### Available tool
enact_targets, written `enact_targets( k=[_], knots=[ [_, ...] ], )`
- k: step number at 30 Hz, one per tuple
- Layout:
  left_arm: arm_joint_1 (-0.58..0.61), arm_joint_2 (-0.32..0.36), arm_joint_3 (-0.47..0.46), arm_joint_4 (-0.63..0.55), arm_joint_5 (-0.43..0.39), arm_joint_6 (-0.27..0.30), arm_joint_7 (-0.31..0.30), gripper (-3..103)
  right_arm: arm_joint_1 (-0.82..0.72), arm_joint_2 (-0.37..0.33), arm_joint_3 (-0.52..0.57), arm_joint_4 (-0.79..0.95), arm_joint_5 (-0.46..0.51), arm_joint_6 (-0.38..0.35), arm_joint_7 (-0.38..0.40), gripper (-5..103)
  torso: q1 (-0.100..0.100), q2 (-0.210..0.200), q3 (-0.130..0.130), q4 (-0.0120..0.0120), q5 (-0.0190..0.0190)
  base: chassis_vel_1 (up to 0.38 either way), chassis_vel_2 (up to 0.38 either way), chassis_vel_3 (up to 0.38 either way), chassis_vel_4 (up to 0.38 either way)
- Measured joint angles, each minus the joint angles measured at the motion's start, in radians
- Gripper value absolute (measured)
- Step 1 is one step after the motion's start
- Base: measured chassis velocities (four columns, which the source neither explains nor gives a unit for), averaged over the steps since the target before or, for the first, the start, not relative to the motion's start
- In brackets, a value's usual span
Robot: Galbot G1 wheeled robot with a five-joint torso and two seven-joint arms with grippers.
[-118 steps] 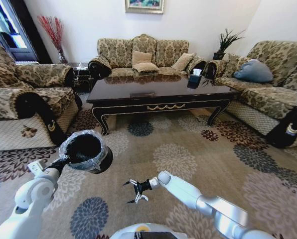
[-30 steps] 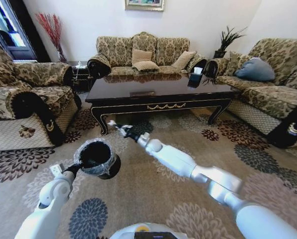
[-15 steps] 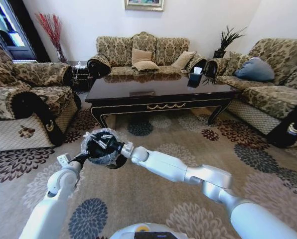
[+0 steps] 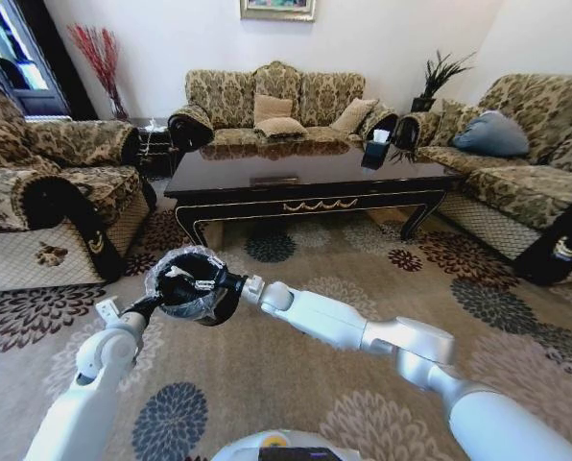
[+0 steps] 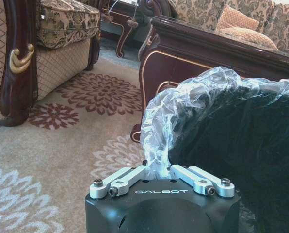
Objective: Move to the front of the table and pick up the trash from the floor, then place it into the trash bin.
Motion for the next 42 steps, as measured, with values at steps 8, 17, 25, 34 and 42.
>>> enact_targets(
  k=[8, 17, 25, 34, 42],
  knots=[
    [0.004, 0.001, -0.001, -0.001, 0.002, 0.0, 0.0, 2, 0.018, -0.019, -0.004, -0.024, -0.008, -0.016, -0.004, 100, 0.0, 0.0, 0.0, -0.0001, 0.0, 0.0, 0.0, 0.0, 0.0],
    [0.008, 0.002, -0.002, 0.003, 0.003, 0.0, 0.0, 2, 0.028, -0.032, -0.018, -0.024, 0.004, -0.028, -0.01, 100, 0.0, 0.0, 0.0, 0.0, 0.0, 0.0, 0.0, 0.0, 0.0],
    [-0.001, 0.004, -0.009, 0.035, 0.004, -0.006, 0.004, 2, 0.029, -0.058, -0.028, -0.013, 0.011, -0.028, -0.034, 100, 0.0, 0.0, 0.0, 0.0, 0.0001, 0.0, 0.0, 0.0, 0.0],
    [0.001, -0.002, -0.005, 0.043, 0.008, -0.006, 0.003, 2, 0.004, -0.064, -0.03, -0.028, -0.001, -0.02, -0.045, 100, 0.0, 0.0, 0.0, 0.0, 0.0, 0.0, 0.0, 0.0, 0.0],
    [0.0, -0.004, -0.001, 0.045, 0.011, -0.006, 0.003, 2, 0.006, -0.062, -0.03, -0.04, -0.005, -0.01, -0.058, 100, 0.0, 0.0, 0.0, 0.0, 0.0001, 0.0, 0.0, 0.0, 0.0]
  ],
)
